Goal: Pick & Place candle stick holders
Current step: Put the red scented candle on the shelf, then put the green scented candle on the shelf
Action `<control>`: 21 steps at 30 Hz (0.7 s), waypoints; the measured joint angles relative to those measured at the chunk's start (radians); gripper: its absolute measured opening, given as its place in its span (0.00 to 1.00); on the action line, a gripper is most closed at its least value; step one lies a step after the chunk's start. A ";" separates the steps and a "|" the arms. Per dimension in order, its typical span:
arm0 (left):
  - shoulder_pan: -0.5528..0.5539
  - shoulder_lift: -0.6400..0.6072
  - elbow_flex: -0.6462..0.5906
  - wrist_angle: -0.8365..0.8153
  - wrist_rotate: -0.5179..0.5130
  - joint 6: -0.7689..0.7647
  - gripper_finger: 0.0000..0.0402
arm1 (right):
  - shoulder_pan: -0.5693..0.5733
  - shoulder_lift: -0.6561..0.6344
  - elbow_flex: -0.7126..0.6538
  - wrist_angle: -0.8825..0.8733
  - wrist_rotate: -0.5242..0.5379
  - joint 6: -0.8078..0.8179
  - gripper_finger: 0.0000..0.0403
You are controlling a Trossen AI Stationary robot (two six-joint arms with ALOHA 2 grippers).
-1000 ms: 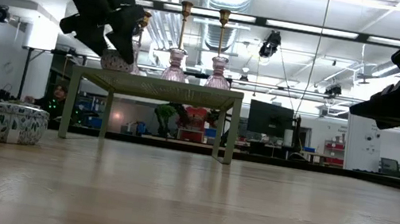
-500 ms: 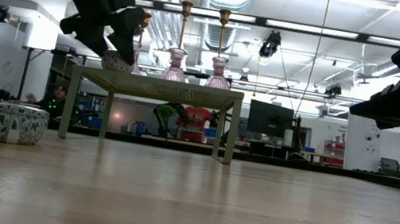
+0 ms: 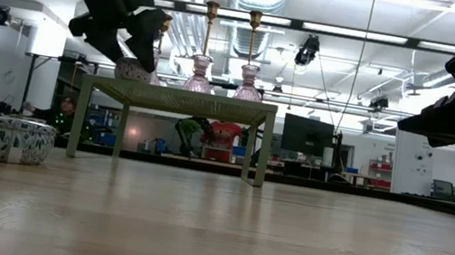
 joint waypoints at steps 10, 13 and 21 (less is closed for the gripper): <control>-0.003 -0.005 0.060 0.008 0.019 0.077 0.90 | 0.000 0.000 0.000 0.000 0.000 0.000 0.02; -0.015 -0.005 0.081 0.007 0.047 0.115 0.90 | 0.000 0.000 0.000 0.000 0.000 0.000 0.02; -0.119 -0.029 0.109 0.006 0.164 0.192 0.90 | 0.000 0.000 0.000 0.000 0.000 0.000 0.02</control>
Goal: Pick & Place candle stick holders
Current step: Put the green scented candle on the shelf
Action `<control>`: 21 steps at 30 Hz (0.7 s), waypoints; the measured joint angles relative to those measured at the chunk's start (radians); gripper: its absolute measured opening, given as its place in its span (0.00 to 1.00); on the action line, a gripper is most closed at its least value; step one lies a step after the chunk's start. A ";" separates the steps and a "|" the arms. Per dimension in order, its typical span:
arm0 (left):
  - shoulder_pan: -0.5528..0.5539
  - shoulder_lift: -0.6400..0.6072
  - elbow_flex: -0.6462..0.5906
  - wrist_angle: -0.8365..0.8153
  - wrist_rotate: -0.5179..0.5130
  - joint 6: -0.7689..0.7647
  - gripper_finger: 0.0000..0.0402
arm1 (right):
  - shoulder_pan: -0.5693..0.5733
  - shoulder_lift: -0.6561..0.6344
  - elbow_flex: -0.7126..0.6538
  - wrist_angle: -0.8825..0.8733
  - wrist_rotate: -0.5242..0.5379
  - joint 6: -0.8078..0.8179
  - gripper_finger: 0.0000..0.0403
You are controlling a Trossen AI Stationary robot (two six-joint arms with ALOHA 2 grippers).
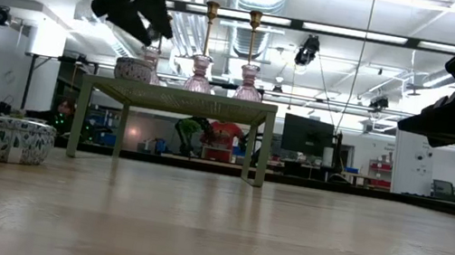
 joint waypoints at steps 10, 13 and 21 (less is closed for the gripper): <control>-0.306 0.018 -0.016 -0.034 0.136 0.008 0.90 | 0.000 0.000 0.000 0.000 0.000 0.000 0.02; -0.387 0.043 -0.023 -0.060 0.133 -0.060 0.90 | 0.000 0.000 0.000 0.000 0.000 0.000 0.02; -0.505 0.136 -0.038 -0.217 0.138 -0.320 0.90 | 0.000 0.000 0.000 0.000 0.000 0.000 0.02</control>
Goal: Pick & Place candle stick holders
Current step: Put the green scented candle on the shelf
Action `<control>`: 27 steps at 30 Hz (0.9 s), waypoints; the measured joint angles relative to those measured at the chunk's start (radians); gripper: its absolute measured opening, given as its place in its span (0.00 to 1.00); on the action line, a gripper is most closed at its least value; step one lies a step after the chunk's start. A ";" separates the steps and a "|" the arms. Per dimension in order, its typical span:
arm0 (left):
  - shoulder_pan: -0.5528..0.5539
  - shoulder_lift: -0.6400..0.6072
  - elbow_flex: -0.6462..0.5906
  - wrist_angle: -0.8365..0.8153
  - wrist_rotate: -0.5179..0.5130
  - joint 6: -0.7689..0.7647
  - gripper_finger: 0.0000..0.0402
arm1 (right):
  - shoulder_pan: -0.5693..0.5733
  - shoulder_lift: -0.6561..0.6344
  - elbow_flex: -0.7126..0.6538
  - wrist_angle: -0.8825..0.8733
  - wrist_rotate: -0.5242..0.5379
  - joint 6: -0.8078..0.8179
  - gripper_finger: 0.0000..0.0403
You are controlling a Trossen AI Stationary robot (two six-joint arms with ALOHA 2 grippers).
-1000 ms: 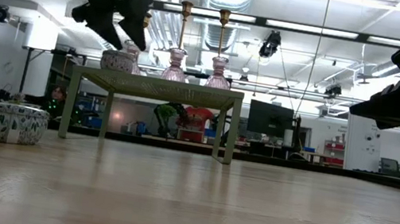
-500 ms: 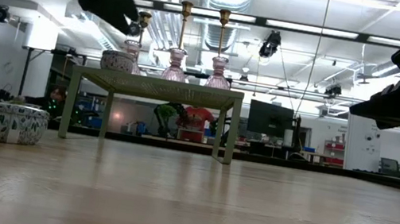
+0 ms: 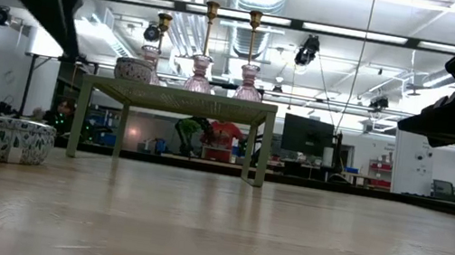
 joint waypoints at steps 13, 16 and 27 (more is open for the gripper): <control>-0.012 0.075 -0.102 0.011 0.112 -0.081 0.90 | 0.000 0.000 0.000 0.000 0.000 0.000 0.02; -0.010 0.069 -0.128 0.047 0.098 -0.081 0.90 | 0.000 0.000 0.000 0.000 0.000 0.000 0.02; 0.004 0.070 -0.266 0.231 0.113 -0.083 0.90 | 0.000 0.000 0.000 0.000 0.000 0.000 0.02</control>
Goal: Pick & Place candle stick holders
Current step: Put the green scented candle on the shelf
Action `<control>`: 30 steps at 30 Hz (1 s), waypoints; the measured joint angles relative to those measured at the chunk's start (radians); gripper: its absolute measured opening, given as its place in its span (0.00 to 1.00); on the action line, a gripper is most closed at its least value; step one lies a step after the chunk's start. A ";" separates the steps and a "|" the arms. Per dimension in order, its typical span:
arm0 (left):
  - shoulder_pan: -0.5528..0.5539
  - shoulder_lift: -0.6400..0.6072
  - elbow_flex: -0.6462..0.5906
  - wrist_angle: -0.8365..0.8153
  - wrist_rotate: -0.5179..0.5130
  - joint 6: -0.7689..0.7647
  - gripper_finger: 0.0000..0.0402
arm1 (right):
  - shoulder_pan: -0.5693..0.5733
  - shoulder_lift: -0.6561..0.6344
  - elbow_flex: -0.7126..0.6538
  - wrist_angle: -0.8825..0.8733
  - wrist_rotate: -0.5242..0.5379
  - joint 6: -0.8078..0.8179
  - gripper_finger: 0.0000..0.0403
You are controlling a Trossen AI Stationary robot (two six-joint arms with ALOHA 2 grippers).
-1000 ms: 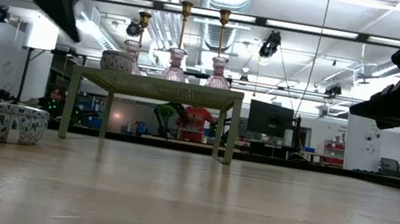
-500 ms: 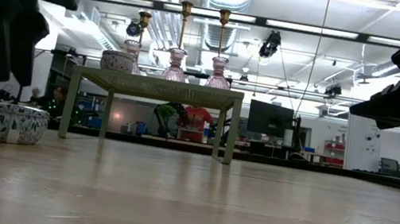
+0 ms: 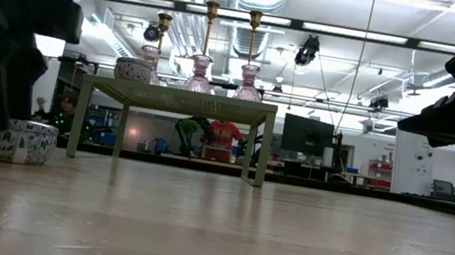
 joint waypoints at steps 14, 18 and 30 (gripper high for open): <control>0.004 0.000 -0.038 0.124 -0.012 -0.001 0.90 | 0.000 0.000 0.000 0.000 0.000 0.000 0.02; 0.004 0.000 -0.038 0.121 0.015 -0.024 0.84 | 0.000 0.000 0.000 0.000 0.000 0.000 0.02; 0.004 0.017 -0.038 0.136 -0.045 -0.031 0.78 | 0.000 0.000 0.000 0.000 0.000 0.000 0.02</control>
